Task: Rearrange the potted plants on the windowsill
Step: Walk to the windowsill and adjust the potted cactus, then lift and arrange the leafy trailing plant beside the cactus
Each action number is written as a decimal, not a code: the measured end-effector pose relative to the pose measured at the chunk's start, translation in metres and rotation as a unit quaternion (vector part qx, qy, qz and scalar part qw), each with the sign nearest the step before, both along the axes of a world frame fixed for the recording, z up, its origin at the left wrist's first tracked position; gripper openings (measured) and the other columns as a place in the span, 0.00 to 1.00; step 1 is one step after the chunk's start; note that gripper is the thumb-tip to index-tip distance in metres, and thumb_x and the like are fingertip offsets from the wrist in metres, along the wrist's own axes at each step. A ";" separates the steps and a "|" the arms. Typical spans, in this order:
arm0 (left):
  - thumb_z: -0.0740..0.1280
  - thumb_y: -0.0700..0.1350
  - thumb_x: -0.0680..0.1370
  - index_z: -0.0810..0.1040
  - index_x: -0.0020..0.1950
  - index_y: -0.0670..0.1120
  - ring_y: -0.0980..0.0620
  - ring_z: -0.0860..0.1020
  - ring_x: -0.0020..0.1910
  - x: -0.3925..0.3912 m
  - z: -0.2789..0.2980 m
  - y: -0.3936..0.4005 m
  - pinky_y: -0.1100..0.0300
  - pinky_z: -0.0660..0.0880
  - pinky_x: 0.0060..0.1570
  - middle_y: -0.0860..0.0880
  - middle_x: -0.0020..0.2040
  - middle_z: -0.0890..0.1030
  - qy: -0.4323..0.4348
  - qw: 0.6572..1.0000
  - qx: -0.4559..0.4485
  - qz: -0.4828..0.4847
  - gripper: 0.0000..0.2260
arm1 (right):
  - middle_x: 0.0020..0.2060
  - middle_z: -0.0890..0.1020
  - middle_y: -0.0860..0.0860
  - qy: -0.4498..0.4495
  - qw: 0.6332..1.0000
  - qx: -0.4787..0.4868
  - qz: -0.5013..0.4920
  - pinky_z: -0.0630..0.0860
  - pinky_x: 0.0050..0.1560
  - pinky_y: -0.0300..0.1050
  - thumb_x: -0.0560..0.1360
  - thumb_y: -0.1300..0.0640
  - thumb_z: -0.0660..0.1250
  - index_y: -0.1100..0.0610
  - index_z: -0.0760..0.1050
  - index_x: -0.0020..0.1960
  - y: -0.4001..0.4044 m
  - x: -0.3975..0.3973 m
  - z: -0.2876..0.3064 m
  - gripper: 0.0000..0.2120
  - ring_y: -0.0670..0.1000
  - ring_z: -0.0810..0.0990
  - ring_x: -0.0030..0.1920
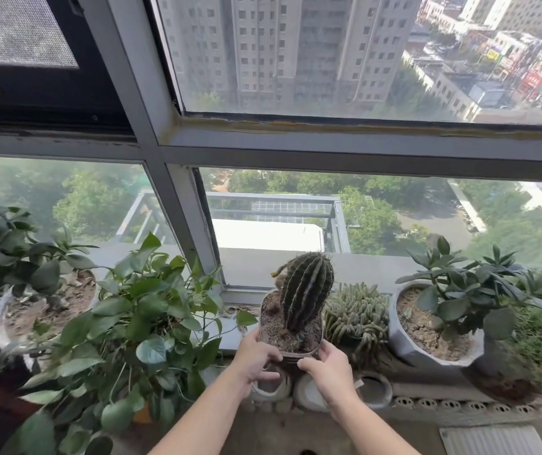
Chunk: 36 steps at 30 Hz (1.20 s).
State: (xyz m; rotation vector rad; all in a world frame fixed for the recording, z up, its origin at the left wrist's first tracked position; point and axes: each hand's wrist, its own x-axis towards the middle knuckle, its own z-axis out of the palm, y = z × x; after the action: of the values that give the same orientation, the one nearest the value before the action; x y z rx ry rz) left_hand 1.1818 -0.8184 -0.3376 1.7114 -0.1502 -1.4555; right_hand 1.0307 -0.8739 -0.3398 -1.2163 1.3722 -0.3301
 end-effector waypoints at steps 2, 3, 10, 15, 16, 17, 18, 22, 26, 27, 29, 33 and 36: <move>0.66 0.28 0.72 0.55 0.82 0.49 0.49 0.77 0.50 0.000 0.000 -0.001 0.49 0.84 0.38 0.50 0.52 0.76 0.003 1.000 0.005 0.002 0.42 | 0.38 0.87 0.39 0.001 1.000 0.000 0.009 0.78 0.61 0.52 0.56 0.58 0.72 0.52 0.80 0.42 -0.002 0.000 0.001 0.14 0.42 0.84 0.45; 0.67 0.29 0.73 0.54 0.82 0.49 0.51 0.77 0.50 -0.001 0.001 -0.001 0.48 0.84 0.41 0.50 0.53 0.77 0.005 1.000 0.007 0.004 0.42 | 0.38 0.87 0.40 0.005 1.000 0.003 0.016 0.78 0.61 0.53 0.55 0.56 0.72 0.52 0.80 0.43 -0.003 -0.001 0.001 0.16 0.44 0.84 0.47; 0.68 0.40 0.74 0.60 0.80 0.52 0.41 0.71 0.70 0.002 0.011 0.004 0.52 0.78 0.45 0.43 0.76 0.68 -0.007 1.000 0.012 0.002 0.35 | 0.43 0.87 0.47 0.038 0.997 0.029 0.061 0.78 0.61 0.58 0.55 0.54 0.75 0.55 0.81 0.45 -0.012 -0.004 0.009 0.19 0.51 0.84 0.51; 0.69 0.41 0.74 0.62 0.78 0.49 0.41 0.70 0.70 -0.001 0.013 0.003 0.47 0.76 0.58 0.43 0.75 0.69 -0.007 1.000 0.002 0.020 0.33 | 0.46 0.87 0.51 0.053 0.994 0.034 0.086 0.77 0.61 0.57 0.61 0.58 0.76 0.56 0.80 0.49 -0.009 -0.003 0.016 0.17 0.55 0.84 0.53; 0.68 0.40 0.75 0.64 0.77 0.48 0.40 0.70 0.71 -0.003 0.014 0.003 0.45 0.75 0.59 0.43 0.75 0.69 -0.004 1.000 -0.003 0.030 0.31 | 0.47 0.87 0.51 0.058 0.994 0.038 0.089 0.77 0.61 0.56 0.62 0.59 0.76 0.56 0.79 0.50 -0.009 -0.002 0.018 0.17 0.55 0.83 0.53; 0.68 0.40 0.76 0.66 0.75 0.47 0.39 0.70 0.71 -0.006 0.013 0.004 0.44 0.74 0.60 0.42 0.75 0.70 0.002 0.999 -0.010 0.040 0.28 | 0.47 0.86 0.51 0.063 0.993 0.043 0.088 0.77 0.60 0.55 0.64 0.59 0.76 0.57 0.78 0.49 -0.010 -0.002 0.020 0.15 0.54 0.83 0.53; 0.67 0.39 0.76 0.67 0.74 0.47 0.39 0.71 0.71 -0.010 0.013 0.006 0.45 0.74 0.59 0.42 0.75 0.70 0.006 0.998 -0.017 0.053 0.26 | 0.45 0.85 0.51 0.061 0.994 0.054 0.080 0.77 0.57 0.53 0.65 0.59 0.76 0.58 0.76 0.46 -0.010 -0.001 0.021 0.12 0.54 0.83 0.51; 0.69 0.42 0.75 0.61 0.79 0.46 0.42 0.72 0.68 -0.022 0.013 0.014 0.52 0.75 0.51 0.42 0.73 0.72 -0.027 0.996 -0.018 0.088 0.33 | 0.47 0.82 0.56 0.018 0.991 0.131 0.036 0.77 0.58 0.54 0.70 0.59 0.73 0.56 0.72 0.47 -0.010 0.007 0.036 0.10 0.58 0.81 0.54; 0.70 0.42 0.75 0.61 0.80 0.42 0.42 0.75 0.67 -0.018 0.032 0.020 0.50 0.77 0.56 0.39 0.73 0.72 -0.087 0.989 -0.039 0.109 0.34 | 0.39 0.78 0.59 0.069 0.987 0.141 0.027 0.78 0.40 0.48 0.71 0.55 0.71 0.63 0.73 0.50 -0.009 0.008 0.053 0.14 0.61 0.81 0.40; 0.70 0.44 0.75 0.63 0.79 0.43 0.42 0.76 0.66 -0.016 0.041 0.025 0.48 0.77 0.60 0.40 0.72 0.73 -0.118 0.985 -0.053 0.113 0.34 | 0.38 0.80 0.61 0.079 0.982 0.167 0.046 0.75 0.34 0.44 0.71 0.54 0.70 0.65 0.73 0.49 -0.008 0.008 0.059 0.15 0.59 0.80 0.35; 0.69 0.52 0.72 0.71 0.75 0.45 0.48 0.81 0.59 -0.016 0.061 0.039 0.44 0.78 0.61 0.45 0.66 0.80 -0.192 0.969 -0.087 0.129 0.31 | 0.37 0.86 0.63 0.089 0.968 0.199 0.123 0.76 0.30 0.40 0.72 0.49 0.68 0.66 0.74 0.50 -0.002 0.014 0.071 0.19 0.58 0.83 0.31; 0.65 0.61 0.70 0.85 0.53 0.51 0.53 0.86 0.43 -0.007 0.091 0.072 0.55 0.80 0.42 0.52 0.44 0.87 -0.316 0.924 -0.136 0.165 0.20 | 0.35 0.87 0.61 0.043 0.970 0.142 0.195 0.76 0.30 0.41 0.69 0.40 0.69 0.66 0.79 0.51 0.009 0.044 0.089 0.28 0.56 0.83 0.31; 0.65 0.59 0.73 0.85 0.42 0.53 0.50 0.85 0.35 0.020 0.116 0.099 0.59 0.77 0.34 0.50 0.35 0.86 -0.395 0.872 -0.189 0.219 0.13 | 0.40 0.87 0.61 0.001 0.974 0.088 0.209 0.79 0.35 0.45 0.68 0.35 0.67 0.64 0.79 0.54 0.014 0.074 0.104 0.32 0.55 0.84 0.34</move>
State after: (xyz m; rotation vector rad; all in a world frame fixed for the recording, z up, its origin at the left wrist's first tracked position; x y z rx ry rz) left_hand 1.2019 -0.7196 -0.2220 1.7571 -0.4216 -0.3041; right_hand 1.1044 -0.8598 -0.2354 -1.3179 1.0869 0.0882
